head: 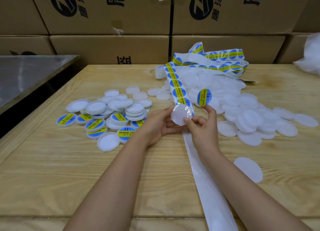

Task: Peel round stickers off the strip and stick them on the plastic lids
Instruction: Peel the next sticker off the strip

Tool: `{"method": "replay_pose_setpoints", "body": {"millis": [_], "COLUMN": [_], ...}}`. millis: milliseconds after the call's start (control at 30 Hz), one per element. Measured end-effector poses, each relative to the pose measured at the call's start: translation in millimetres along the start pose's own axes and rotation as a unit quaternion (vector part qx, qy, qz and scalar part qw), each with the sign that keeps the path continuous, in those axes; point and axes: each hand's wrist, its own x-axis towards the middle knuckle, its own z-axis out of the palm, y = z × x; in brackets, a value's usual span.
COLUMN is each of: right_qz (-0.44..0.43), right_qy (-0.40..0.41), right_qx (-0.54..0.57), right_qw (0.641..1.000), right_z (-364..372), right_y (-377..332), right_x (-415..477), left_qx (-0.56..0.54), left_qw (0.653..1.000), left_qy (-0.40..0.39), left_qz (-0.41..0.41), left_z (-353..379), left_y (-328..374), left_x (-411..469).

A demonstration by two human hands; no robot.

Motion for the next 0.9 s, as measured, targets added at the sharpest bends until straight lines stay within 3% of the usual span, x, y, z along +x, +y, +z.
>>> {"method": "replay_pose_setpoints", "body": {"millis": [167,367,900], "right_qz": [-0.011,0.028,0.041], "right_qy": [0.006,0.034,-0.032], "right_qx": [0.005,0.136,0.015], "right_qw": [1.000,0.990,0.999], "right_z": [-2.8,-1.8,-5.4], "right_y": [-0.3,-5.8,2.2], "right_x": [1.4,3.4,6.9], "left_qx": [-0.003,-0.035,0.007], "left_qw": [1.000,0.999,1.000], "left_qy": [0.009,0.032,0.000], "left_qz": [-0.011,-0.005,0.002], "left_z": [-7.4,-5.9,-7.6], "left_y": [6.3,5.8,5.7], "left_x": [-4.2,-4.0,-7.7]}}
